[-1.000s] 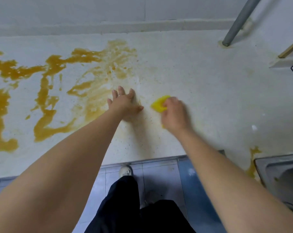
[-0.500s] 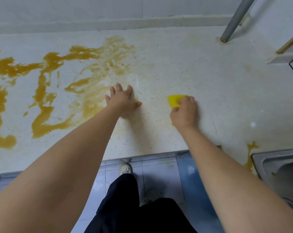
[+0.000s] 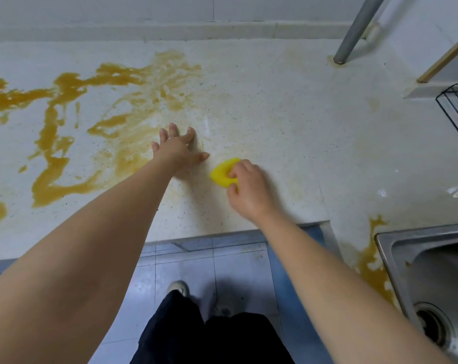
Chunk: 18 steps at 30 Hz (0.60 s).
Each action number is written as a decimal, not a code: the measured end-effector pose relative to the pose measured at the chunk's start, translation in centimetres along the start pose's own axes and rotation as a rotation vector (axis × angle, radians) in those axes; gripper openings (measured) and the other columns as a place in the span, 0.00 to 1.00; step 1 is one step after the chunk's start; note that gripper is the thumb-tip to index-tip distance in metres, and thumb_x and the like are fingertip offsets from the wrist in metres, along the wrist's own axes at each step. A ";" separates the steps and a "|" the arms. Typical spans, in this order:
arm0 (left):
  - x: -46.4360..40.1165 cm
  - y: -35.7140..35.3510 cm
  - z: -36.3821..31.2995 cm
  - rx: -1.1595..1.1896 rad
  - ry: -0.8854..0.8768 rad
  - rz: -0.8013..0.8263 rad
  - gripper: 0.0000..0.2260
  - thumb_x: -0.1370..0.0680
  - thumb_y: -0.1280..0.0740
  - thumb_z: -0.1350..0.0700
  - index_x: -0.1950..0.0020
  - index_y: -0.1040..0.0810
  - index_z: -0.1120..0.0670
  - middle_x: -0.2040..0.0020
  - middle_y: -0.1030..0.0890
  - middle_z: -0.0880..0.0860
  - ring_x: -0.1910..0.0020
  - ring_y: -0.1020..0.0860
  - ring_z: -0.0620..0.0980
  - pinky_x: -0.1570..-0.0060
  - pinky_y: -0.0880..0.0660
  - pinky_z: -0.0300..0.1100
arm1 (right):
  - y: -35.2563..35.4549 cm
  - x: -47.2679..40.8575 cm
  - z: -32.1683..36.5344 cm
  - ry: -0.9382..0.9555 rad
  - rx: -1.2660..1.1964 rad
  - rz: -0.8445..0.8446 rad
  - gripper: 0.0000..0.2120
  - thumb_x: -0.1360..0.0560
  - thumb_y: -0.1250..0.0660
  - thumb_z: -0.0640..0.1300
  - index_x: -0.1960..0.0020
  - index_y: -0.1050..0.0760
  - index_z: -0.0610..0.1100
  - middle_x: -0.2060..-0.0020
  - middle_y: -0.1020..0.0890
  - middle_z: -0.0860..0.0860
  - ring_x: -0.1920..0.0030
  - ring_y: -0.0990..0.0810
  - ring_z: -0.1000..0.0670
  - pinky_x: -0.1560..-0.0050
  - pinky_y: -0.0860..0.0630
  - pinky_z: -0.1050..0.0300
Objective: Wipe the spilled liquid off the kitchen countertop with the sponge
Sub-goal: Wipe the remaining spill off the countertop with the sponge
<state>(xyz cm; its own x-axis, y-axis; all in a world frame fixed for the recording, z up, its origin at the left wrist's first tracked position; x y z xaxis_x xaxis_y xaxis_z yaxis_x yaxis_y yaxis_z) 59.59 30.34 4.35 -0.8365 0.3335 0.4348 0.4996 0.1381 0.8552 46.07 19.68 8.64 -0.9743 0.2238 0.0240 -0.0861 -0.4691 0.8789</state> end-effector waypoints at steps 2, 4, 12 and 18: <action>-0.1 0.0 0.1 -0.003 -0.007 0.006 0.36 0.24 0.38 0.38 0.22 0.52 0.46 0.23 0.62 0.56 0.24 0.63 0.59 0.28 0.60 0.58 | 2.9 -0.2 -5.2 -0.232 0.017 -0.120 0.10 0.26 0.40 0.36 0.45 0.28 0.38 0.45 0.26 0.42 0.46 0.27 0.43 0.49 0.29 0.51; 0.0 0.2 0.1 -0.005 -0.009 0.000 0.36 0.24 0.38 0.38 0.22 0.52 0.45 0.23 0.62 0.56 0.24 0.63 0.59 0.28 0.60 0.58 | 5.2 1.1 -9.4 -0.489 0.040 -0.238 0.12 0.26 0.41 0.36 0.43 0.29 0.36 0.42 0.27 0.41 0.43 0.29 0.42 0.46 0.30 0.52; 2.9 -0.9 -0.6 -0.013 -0.040 0.035 0.38 0.26 0.35 0.38 0.23 0.48 0.46 0.22 0.60 0.58 0.24 0.60 0.61 0.27 0.55 0.59 | 2.8 3.1 -4.6 -0.350 -0.038 -0.189 0.12 0.26 0.42 0.33 0.44 0.28 0.34 0.41 0.28 0.39 0.43 0.29 0.41 0.45 0.34 0.54; 6.4 -2.9 0.9 -0.063 -0.063 0.003 0.38 0.26 0.36 0.37 0.22 0.51 0.47 0.23 0.60 0.59 0.24 0.59 0.62 0.28 0.55 0.60 | 1.2 5.4 -3.5 -0.452 -0.026 -0.199 0.14 0.26 0.42 0.34 0.42 0.29 0.34 0.40 0.29 0.40 0.41 0.30 0.41 0.42 0.32 0.51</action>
<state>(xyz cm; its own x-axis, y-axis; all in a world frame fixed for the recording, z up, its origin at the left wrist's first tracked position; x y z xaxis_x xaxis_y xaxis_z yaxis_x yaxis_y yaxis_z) 52.97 32.93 4.42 -0.8184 0.3919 0.4203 0.4850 0.0786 0.8710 39.96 17.31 8.18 -0.7511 0.6570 0.0658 -0.2724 -0.3991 0.8755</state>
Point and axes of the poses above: each hand's wrist, its own x-axis away from the middle knuckle, its own y-axis out of the back of the hand, z = x × y, the point moved 10 cm from there along -x, towards the middle knuckle
